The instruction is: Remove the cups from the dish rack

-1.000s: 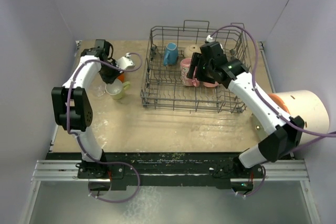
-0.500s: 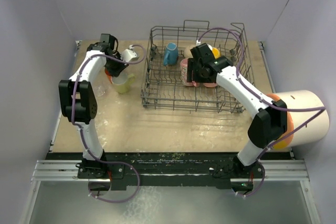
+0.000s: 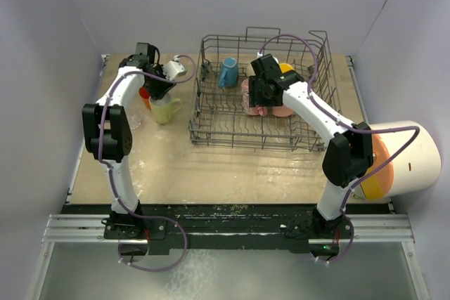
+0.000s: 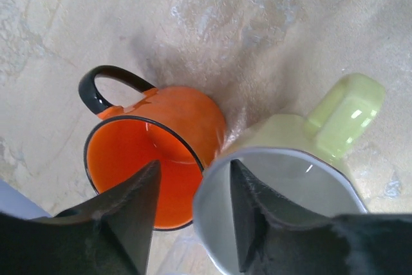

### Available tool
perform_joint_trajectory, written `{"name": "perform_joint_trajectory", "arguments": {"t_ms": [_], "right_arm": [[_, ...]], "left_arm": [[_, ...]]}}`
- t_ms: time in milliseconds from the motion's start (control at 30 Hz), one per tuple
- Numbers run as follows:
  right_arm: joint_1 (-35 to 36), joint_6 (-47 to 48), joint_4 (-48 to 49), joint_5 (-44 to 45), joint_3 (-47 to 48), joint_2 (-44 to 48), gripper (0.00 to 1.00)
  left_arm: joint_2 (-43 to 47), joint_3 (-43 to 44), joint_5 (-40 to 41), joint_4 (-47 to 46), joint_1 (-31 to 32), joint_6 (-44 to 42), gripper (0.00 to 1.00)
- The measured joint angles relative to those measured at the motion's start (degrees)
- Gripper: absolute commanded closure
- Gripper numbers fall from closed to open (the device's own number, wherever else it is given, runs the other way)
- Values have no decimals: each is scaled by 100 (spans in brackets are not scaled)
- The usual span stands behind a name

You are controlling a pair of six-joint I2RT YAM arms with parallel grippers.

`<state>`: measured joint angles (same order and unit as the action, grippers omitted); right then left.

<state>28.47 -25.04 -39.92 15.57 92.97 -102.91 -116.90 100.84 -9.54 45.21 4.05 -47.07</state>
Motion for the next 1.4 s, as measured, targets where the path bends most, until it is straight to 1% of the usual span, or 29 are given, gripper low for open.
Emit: {"name": "perform_joint_trajectory", "arguments": {"t_ms": [33,67,133,167,233,267,300,367,433,600,633,700,800,1000,1133,1267,1400], "right_arm": [[-4,22,4,0,9,0,36],[-4,33,7,2,17,-11,36],[-11,81,9,4,68,-68,37],[-15,109,26,0,94,-109,38],[-15,153,61,-2,133,-221,42],[-15,173,79,-2,155,-295,44],[-15,192,103,-2,168,-372,46],[-15,234,127,-2,186,-533,52],[-15,284,125,4,208,-680,60],[-33,409,46,42,387,-957,96],[-28,358,-2,103,426,-955,100],[-24,376,-61,151,498,-942,100],[-26,391,-59,197,514,-931,100],[-24,402,-55,297,540,-721,100],[17,367,-79,385,673,-369,100],[149,199,-116,466,1084,24,100],[470,-225,-33,181,1311,518,100]], "left_arm": [[0,0,-9,-15,0,4,38],[0,7,-22,-42,0,-2,30],[20,9,-61,-70,0,-4,28],[46,9,-81,-59,0,-2,21],[170,-9,-127,-33,0,-2,19],[273,-20,-149,-17,0,-7,12],[417,-24,-195,4,0,-2,9],[737,-24,-284,52,0,-7,8],[1086,-20,-378,142,0,-4,7],[1875,57,-623,527,0,-2,7],[2015,57,-678,608,0,0,7],[2225,55,-780,763,0,0,0],[2533,-42,-935,887,0,0,1],[3270,-708,-1202,1082,0,-24,1],[3681,-1106,-1432,1189,0,-63,1],[4076,-1279,-1679,1314,0,-155,1],[4463,-1381,-1888,1305,0,-293,1]]}}
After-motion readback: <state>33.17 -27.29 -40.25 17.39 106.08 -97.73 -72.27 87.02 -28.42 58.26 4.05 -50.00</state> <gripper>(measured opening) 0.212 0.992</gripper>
